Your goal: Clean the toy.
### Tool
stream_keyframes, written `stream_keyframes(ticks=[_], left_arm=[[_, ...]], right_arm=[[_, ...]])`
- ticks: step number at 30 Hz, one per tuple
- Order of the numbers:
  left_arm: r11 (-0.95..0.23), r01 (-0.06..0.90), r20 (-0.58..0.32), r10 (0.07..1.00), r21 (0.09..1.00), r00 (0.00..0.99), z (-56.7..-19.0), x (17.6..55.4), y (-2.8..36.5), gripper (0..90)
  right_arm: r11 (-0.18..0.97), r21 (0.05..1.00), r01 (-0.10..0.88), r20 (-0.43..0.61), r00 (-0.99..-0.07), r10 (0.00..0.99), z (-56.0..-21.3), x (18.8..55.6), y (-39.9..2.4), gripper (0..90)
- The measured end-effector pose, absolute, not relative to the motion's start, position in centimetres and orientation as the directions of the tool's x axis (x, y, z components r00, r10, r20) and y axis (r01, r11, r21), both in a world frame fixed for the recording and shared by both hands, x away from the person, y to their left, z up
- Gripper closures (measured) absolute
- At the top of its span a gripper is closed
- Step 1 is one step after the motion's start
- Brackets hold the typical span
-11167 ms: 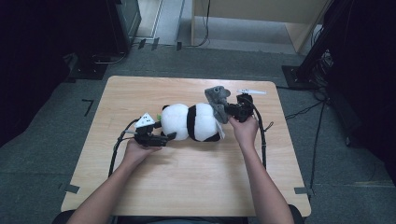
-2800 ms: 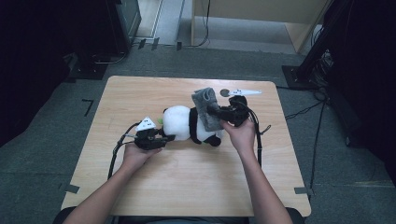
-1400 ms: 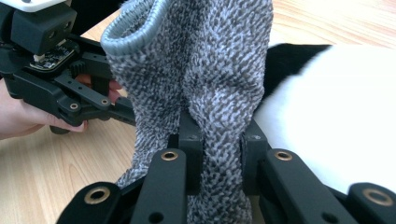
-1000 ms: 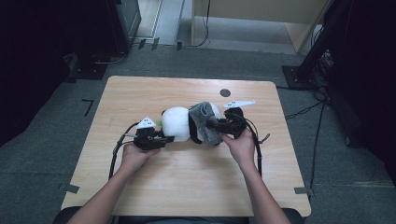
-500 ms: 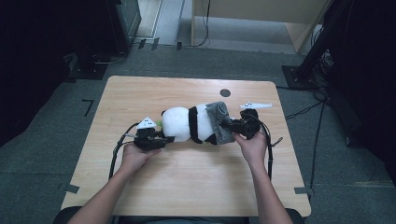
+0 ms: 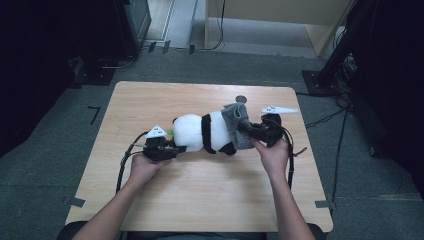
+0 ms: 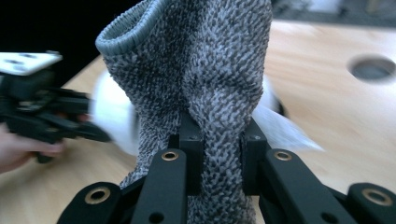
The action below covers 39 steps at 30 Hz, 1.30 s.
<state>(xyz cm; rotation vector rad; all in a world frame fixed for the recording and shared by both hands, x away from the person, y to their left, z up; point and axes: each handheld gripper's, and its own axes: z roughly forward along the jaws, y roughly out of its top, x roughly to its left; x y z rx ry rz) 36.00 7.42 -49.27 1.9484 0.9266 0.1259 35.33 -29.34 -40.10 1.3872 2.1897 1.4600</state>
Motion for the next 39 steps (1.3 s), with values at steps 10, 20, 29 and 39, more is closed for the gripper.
stream_keyframes(ticks=[10, 20, 29, 39], left_arm=[[-0.268, 0.549, -0.269, 0.654, 0.792, 0.707, -48.9, 35.6, 6.9, 55.0], [-0.256, 0.548, -0.273, 0.657, 0.796, 0.703, -48.7, 35.1, 6.5, 55.4], [-0.268, 0.558, -0.278, 0.653, 0.785, 0.704, -49.0, 35.1, 6.4, 56.1], [-0.275, 0.554, -0.269, 0.654, 0.786, 0.707, -48.9, 35.3, 6.7, 57.3]], right_arm=[[0.212, 0.790, 0.575, 0.328, -0.689, 0.646, -40.7, 35.2, -21.5, 77.9], [0.306, 0.767, 0.565, 0.321, -0.750, 0.579, -43.2, 35.4, -16.0, 77.8], [0.345, 0.767, 0.542, 0.267, -0.758, 0.596, -43.8, 35.5, -16.5, 78.0], [0.298, 0.758, 0.580, 0.249, -0.680, 0.690, -43.1, 35.5, -21.4, 78.0]])
